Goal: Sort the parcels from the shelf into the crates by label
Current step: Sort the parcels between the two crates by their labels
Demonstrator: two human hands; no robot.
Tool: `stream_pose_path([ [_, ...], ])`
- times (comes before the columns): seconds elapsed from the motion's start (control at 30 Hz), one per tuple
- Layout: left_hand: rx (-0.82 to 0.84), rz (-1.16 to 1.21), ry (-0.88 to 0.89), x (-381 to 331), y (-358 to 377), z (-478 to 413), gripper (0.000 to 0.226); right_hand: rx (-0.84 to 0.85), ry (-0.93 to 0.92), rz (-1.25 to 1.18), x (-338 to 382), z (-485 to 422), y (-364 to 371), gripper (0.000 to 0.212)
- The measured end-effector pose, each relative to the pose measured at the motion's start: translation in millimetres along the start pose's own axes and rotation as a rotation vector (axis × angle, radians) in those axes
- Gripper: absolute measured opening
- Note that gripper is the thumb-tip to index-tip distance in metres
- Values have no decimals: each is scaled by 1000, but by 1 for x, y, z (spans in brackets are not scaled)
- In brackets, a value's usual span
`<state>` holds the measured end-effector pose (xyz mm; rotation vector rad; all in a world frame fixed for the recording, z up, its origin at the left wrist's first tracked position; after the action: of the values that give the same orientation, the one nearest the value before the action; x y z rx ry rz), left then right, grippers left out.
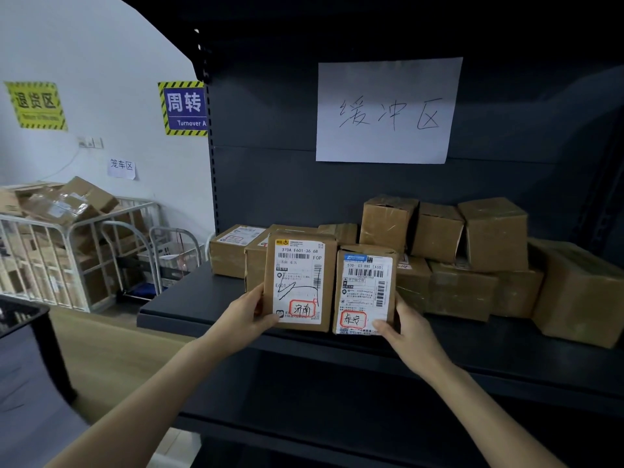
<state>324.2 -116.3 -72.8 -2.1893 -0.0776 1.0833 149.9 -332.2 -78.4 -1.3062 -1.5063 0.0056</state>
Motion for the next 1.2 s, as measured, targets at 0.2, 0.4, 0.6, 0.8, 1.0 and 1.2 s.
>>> stream_pose_path([
  [0.2,-34,-24,-5,-4,-8,9,49,27,-29,-31,6,1,1,57],
  [0.4,-94,-42,-30,-1,-32,26,47,66,-88,-72,24,0,14,56],
  [0.6,-176,-81,-71,14,-77,51,42,139,-169,-146,60,-2,47,52],
  [0.8,-259,-133,-124,37,-129,75,40,219,-227,-202,104,0,92,40],
  [1.0,-339,-136,-207,71,-191,108,39,305,-286,-254,164,7,150,34],
  [1.2,-416,-149,-280,125,-271,145,41,370,-373,-358,243,25,227,30],
])
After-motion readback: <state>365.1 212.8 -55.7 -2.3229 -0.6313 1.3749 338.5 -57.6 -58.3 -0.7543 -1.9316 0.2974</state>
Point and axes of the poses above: each hand's wrist, its own z-axis away from the middle knuckle, its own y-axis out of the palm, x = y × z, the point moved 4 cm from there along -z, towards the middle knuckle, and after that the axes turned 12 degrees about -x, right-handed, at the moved point
